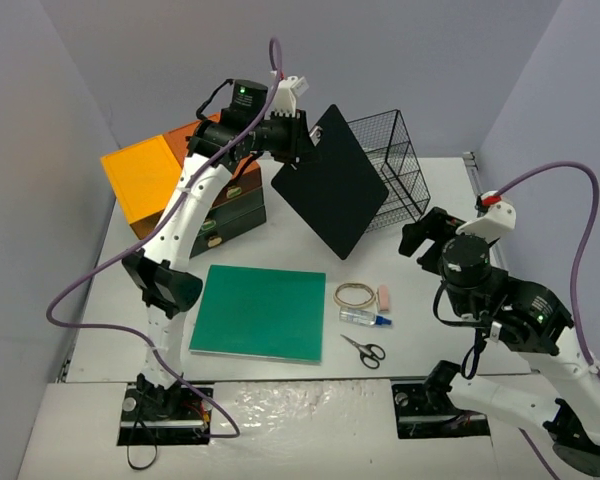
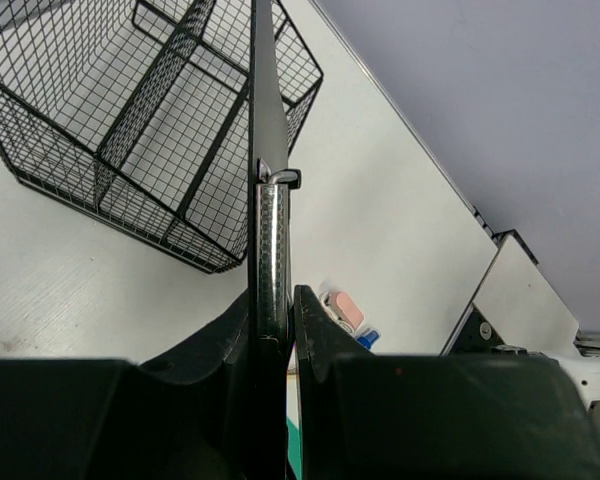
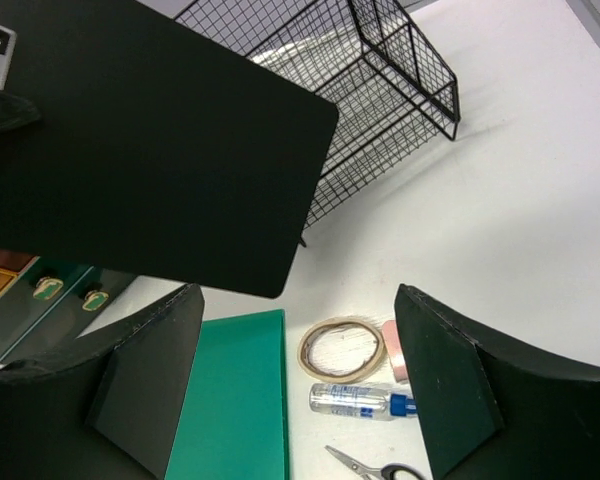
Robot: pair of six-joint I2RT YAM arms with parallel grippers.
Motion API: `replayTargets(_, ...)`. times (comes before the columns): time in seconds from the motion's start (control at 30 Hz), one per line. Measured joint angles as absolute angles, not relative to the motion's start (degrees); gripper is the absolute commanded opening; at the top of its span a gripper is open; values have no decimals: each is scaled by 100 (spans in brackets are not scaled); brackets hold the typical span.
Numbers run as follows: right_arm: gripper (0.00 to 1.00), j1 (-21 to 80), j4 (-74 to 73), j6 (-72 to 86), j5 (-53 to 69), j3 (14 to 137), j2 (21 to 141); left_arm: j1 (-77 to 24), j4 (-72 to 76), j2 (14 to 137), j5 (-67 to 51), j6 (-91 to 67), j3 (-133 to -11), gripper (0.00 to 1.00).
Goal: Organize the desk
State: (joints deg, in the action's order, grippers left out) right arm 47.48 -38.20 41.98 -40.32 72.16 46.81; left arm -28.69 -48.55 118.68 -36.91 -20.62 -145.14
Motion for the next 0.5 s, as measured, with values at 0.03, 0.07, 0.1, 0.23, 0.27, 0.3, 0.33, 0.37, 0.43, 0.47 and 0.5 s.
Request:
replayTargets(0.03,76,4748,-3842,4198,-4002,7211,4616,-2887,-4843,11939,-3700,-2062,-14576,0)
replayTargets(0.07,76,4748,-3848,4199,-3967,7198,4566,-2904,-4826,11996,-3718,-2060,-14617,0)
replayTargets(0.1,76,4748,-3847,4189,-3878,7178,4539,-2922,-4791,12042,-3736,-2060,-14648,0)
replayTargets(0.23,71,4747,-3677,4066,-3327,7080,4626,-3026,-4676,12097,-3739,-2054,-14644,0)
replayTargets(0.27,70,4751,-3644,4030,-3241,7086,4722,-3064,-4640,12077,-3723,-2045,-14592,0)
replayTargets(0.3,71,4761,-3618,3999,-3205,7100,4851,-3109,-4587,12034,-3700,-2035,-14493,0)
replayTargets(0.33,73,4778,-3590,3957,-3207,7120,5030,-3152,-4549,11982,-3688,-2024,-14377,0)
replayTargets(0.37,75,4816,-3566,3928,-3225,7125,5168,-3188,-4542,11943,-3684,-2017,-14283,0)
replayTargets(0.43,78,4956,-3542,3823,-3399,7149,5496,-3263,-4531,11887,-3682,-1986,-14131,0)
replayTargets(0.47,79,5037,-3537,3735,-3556,7190,5691,-3298,-4529,11876,-3685,-1962,-14079,0)
replayTargets(0.5,79,5084,-3522,3648,-3680,7251,5879,-3329,-4526,11864,-3687,-1940,-14024,0)
